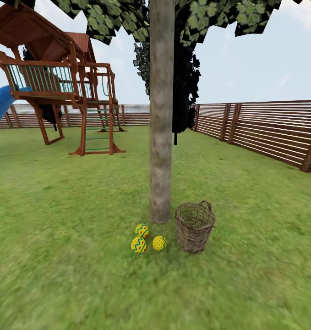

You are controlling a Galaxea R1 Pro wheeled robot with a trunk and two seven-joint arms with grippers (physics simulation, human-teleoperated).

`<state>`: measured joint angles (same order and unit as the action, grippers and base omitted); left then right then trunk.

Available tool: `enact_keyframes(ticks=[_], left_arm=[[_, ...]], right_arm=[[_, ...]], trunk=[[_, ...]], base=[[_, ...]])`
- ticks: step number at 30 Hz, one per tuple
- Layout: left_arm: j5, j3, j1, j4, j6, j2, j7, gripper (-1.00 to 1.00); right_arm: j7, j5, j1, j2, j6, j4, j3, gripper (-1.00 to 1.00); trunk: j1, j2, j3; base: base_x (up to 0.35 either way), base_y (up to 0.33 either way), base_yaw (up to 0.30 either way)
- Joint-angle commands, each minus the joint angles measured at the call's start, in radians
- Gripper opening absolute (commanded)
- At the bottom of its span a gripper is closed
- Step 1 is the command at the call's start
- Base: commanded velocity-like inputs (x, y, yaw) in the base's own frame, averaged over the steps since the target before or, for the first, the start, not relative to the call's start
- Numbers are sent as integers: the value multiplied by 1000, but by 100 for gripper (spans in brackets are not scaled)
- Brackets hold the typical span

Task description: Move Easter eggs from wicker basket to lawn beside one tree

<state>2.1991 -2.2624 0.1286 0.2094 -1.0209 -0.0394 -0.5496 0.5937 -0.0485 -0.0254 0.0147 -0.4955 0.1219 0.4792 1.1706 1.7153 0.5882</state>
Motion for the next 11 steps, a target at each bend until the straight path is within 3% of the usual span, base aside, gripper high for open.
enact_keyframes(ticks=[1,6,11], left_arm=[[-1,-8,2,4,-3,-1,-10,100],[-7,-8,2,4,0,1,-6,100],[-6,-11,2,5,1,29,-4,100]], right_arm=[[5,-5,-1,1,0,2,7,100],[5,-5,-1,1,0,2,7,100],[5,-5,-1,1,0,2,7,100]], trunk=[[0,0,1],[0,0,1],[0,0,1]], base=[[0,0,0],[0,0,0],[0,0,0]])
